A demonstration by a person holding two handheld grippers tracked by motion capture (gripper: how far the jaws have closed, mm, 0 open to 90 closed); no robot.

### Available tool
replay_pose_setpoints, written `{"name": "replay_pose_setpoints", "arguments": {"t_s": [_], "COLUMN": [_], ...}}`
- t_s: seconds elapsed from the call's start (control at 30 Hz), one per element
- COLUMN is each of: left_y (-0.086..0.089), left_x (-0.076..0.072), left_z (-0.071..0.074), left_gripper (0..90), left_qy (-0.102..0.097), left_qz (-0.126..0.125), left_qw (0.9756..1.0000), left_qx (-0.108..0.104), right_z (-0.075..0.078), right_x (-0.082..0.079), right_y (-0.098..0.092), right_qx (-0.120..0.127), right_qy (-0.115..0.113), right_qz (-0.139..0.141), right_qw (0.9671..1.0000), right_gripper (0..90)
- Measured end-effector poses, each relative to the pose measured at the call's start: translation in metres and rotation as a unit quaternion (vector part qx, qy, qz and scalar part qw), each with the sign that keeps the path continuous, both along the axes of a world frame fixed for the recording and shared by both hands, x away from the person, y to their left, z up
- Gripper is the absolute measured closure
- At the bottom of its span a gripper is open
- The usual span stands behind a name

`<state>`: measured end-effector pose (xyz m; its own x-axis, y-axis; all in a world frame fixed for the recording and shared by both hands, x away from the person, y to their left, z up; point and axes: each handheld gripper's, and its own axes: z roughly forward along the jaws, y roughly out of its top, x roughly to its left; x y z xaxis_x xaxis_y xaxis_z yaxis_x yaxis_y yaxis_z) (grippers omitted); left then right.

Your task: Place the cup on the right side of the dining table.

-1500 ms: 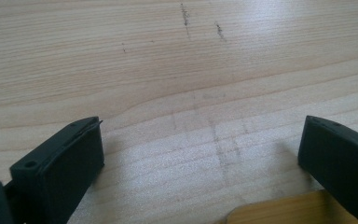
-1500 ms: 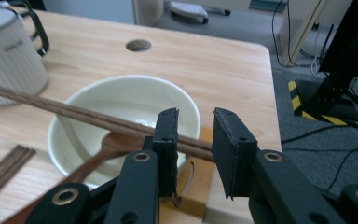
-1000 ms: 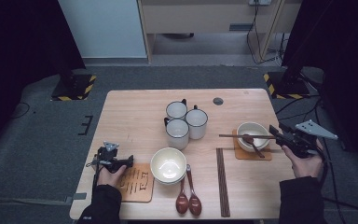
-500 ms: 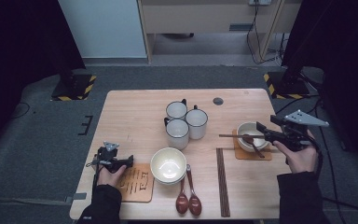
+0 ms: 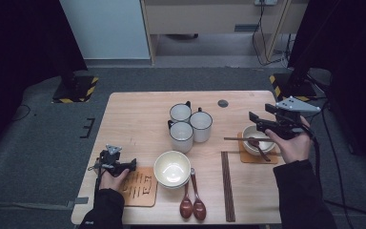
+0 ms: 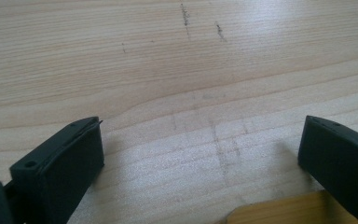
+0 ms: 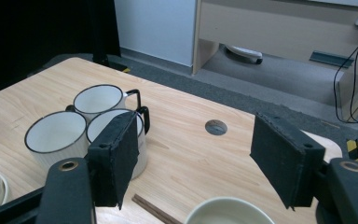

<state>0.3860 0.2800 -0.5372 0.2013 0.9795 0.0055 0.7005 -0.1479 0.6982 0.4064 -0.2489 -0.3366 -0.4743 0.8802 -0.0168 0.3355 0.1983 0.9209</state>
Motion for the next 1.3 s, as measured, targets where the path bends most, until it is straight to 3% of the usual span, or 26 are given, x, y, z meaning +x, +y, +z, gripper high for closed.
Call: {"name": "replay_pose_setpoints", "arguments": {"t_s": [0.13,0.3,0.7,1.3], "left_y": [0.000,0.000,0.000,0.000], "left_x": [0.000,0.000,0.000,0.000], "left_z": [0.000,0.000,0.000,0.000], "left_gripper": [0.0,0.0,0.0,0.0], "left_qy": [0.000,0.000,0.000,0.000], "left_qz": [0.000,0.000,0.000,0.000], "left_qw": [1.0000,1.0000,1.0000,1.0000], "left_qx": [0.000,0.000,0.000,0.000], "right_z": [0.004,0.009,0.014,-0.001], "right_x": [0.007,0.016,0.033,0.058], "right_y": [0.014,0.025,0.057,0.100], "right_qx": [-0.015,-0.009,-0.024,-0.040], "right_qy": [0.003,0.000,-0.001,0.015], "right_qz": [0.003,-0.002,0.009,0.016], "right_qw": [0.9999,1.0000,0.9997,0.9990], "right_gripper": [32.4,32.6,32.7,33.0]}}
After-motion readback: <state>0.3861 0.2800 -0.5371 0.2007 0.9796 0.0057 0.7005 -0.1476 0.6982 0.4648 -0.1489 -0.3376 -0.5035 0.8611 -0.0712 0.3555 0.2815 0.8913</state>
